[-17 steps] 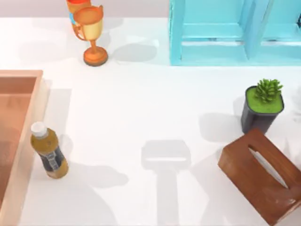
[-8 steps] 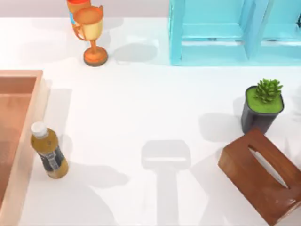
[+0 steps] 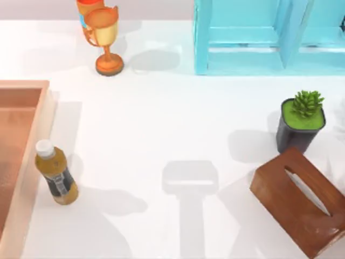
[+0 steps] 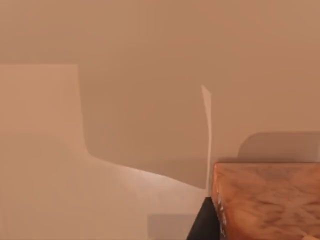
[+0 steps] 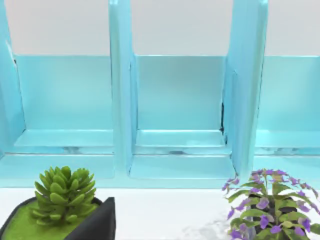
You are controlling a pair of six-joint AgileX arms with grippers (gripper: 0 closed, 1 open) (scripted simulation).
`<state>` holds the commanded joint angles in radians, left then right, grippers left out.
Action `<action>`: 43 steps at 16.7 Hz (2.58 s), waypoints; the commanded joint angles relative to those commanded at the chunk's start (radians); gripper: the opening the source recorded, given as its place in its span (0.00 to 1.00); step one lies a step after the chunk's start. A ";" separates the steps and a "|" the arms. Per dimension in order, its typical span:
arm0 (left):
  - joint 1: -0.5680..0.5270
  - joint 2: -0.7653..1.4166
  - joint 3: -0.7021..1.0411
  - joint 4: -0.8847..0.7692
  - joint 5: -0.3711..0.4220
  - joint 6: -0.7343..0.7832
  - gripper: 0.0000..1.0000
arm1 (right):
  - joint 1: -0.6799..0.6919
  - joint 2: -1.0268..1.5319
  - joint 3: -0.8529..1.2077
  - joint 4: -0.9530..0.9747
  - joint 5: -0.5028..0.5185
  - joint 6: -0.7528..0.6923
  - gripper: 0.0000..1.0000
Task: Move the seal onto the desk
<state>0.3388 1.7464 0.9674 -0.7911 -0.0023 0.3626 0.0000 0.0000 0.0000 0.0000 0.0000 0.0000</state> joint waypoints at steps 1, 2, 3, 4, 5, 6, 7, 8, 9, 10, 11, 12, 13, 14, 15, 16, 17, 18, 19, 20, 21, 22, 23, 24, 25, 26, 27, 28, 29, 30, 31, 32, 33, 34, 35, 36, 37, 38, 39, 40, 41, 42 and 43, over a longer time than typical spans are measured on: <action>0.000 0.000 0.000 0.000 0.000 0.000 0.00 | 0.000 0.000 0.000 0.000 0.000 0.000 1.00; 0.000 0.000 0.000 0.000 0.000 0.000 0.00 | 0.000 0.000 0.000 0.000 0.000 0.000 1.00; 0.000 0.000 0.000 0.000 0.000 0.000 0.00 | 0.000 0.000 0.000 0.000 0.000 0.000 1.00; 0.000 0.000 0.000 0.000 0.000 0.000 0.00 | 0.000 0.000 0.000 0.000 0.000 0.000 1.00; 0.000 0.000 0.000 0.000 0.000 0.000 0.00 | 0.000 0.000 0.000 0.000 0.000 0.000 1.00; -0.001 -0.002 0.000 0.000 0.001 0.001 0.00 | 0.000 0.000 0.000 0.000 0.000 0.000 1.00; -0.003 -0.001 0.002 -0.001 0.001 -0.001 0.00 | 0.000 0.000 0.000 0.000 0.000 0.000 1.00; -0.011 0.002 0.012 -0.010 0.003 -0.012 0.00 | 0.000 0.000 0.000 0.000 0.000 0.000 1.00; -0.027 0.000 0.032 -0.022 0.008 -0.034 0.00 | 0.000 0.000 0.000 0.000 0.000 0.000 1.00; -0.051 -0.007 0.060 -0.035 0.015 -0.066 0.00 | 0.000 0.000 0.000 0.000 0.000 0.000 1.00; -0.083 -0.022 0.097 -0.045 0.022 -0.108 0.00 | 0.000 0.000 0.000 0.000 0.000 0.000 1.00; -0.122 -0.043 0.137 -0.058 0.028 -0.161 0.00 | 0.000 0.000 0.000 0.000 0.000 0.000 1.00; -0.166 -0.066 0.182 -0.077 0.033 -0.222 0.00 | 0.000 0.000 0.000 0.000 0.000 0.000 1.00; -0.215 -0.087 0.230 -0.100 0.038 -0.283 0.00 | 0.000 0.000 0.000 0.000 0.000 0.000 1.00; -0.265 -0.110 0.276 -0.128 0.040 -0.336 0.00 | 0.000 0.000 0.000 0.000 0.000 0.000 1.00; -0.313 -0.134 0.319 -0.162 0.040 -0.384 0.00 | 0.000 0.000 0.000 0.000 0.000 0.000 1.00; -0.359 -0.156 0.360 -0.203 0.037 -0.429 0.00 | 0.000 0.000 0.000 0.000 0.000 0.000 1.00; -0.399 -0.173 0.395 -0.250 0.031 -0.469 0.00 | 0.000 0.000 0.000 0.000 0.000 0.000 1.00; -0.434 -0.186 0.424 -0.300 0.023 -0.502 0.00 | 0.000 0.000 0.000 0.000 0.000 0.000 1.00; -0.462 -0.195 0.447 -0.352 0.014 -0.528 0.00 | 0.000 0.000 0.000 0.000 0.000 0.000 1.00; -0.485 -0.200 0.462 -0.401 0.006 -0.548 0.00 | 0.000 0.000 0.000 0.000 0.000 0.000 1.00; -0.502 -0.203 0.468 -0.444 0.000 -0.560 0.00 | 0.000 0.000 0.000 0.000 0.000 0.000 1.00; -0.517 -0.204 0.468 -0.486 -0.003 -0.567 0.00 | 0.000 0.000 0.000 0.000 0.000 0.000 1.00; -0.528 -0.203 0.464 -0.524 -0.004 -0.568 0.00 | 0.000 0.000 0.000 0.000 0.000 0.000 1.00; -0.536 -0.195 0.458 -0.555 -0.003 -0.566 0.00 | 0.000 0.000 0.000 0.000 0.000 0.000 1.00; -0.543 -0.188 0.448 -0.579 -0.001 -0.561 0.00 | 0.000 0.000 0.000 0.000 0.000 0.000 1.00; -0.546 -0.185 0.433 -0.595 0.000 -0.555 0.00 | 0.000 0.000 0.000 0.000 0.000 0.000 1.00; -0.546 -0.188 0.420 -0.603 0.000 -0.549 0.00 | 0.000 0.000 0.000 0.000 0.000 0.000 1.00; -0.545 -0.190 0.414 -0.604 -0.001 -0.546 0.00 | 0.000 0.000 0.000 0.000 0.000 0.000 1.00; -0.545 -0.190 0.414 -0.604 -0.001 -0.546 0.00 | 0.000 0.000 0.000 0.000 0.000 0.000 1.00; -0.545 -0.190 0.414 -0.604 -0.001 -0.546 0.00 | 0.000 0.000 0.000 0.000 0.000 0.000 1.00; -0.545 -0.190 0.414 -0.604 -0.001 -0.546 0.00 | 0.000 0.000 0.000 0.000 0.000 0.000 1.00; -0.542 -0.189 0.417 -0.602 -0.001 -0.545 0.00 | 0.000 0.000 0.000 0.000 0.000 0.000 1.00; -0.542 -0.191 0.418 -0.602 0.000 -0.547 0.00 | 0.000 0.000 0.000 0.000 0.000 0.000 1.00; -0.545 -0.202 0.427 -0.601 0.004 -0.557 0.00 | 0.000 0.000 0.000 0.000 0.000 0.000 1.00; -0.555 -0.215 0.445 -0.596 0.013 -0.571 0.00 | 0.000 0.000 0.000 0.000 0.000 0.000 1.00; -0.572 -0.220 0.468 -0.587 0.025 -0.585 0.00 | 0.000 0.000 0.000 0.000 0.000 0.000 1.00; -0.595 -0.212 0.499 -0.575 0.040 -0.601 0.00 | 0.000 0.000 0.000 0.000 0.000 0.000 1.00; -0.621 -0.196 0.533 -0.564 0.055 -0.618 0.00 | 0.000 0.000 0.000 0.000 0.000 0.000 1.00; -0.648 -0.168 0.569 -0.553 0.068 -0.633 0.00 | 0.000 0.000 0.000 0.000 0.000 0.000 1.00; -0.674 -0.130 0.607 -0.541 0.079 -0.648 0.00 | 0.000 0.000 0.000 0.000 0.000 0.000 1.00; -0.700 -0.082 0.645 -0.526 0.085 -0.667 0.00 | 0.000 0.000 0.000 0.000 0.000 0.000 1.00; -0.725 -0.029 0.675 -0.509 0.087 -0.690 0.00 | 0.000 0.000 0.000 0.000 0.000 0.000 1.00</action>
<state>-0.3866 1.7176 1.6426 -1.2997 0.0848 -0.3274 0.0000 0.0000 0.0000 0.0000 0.0000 0.0000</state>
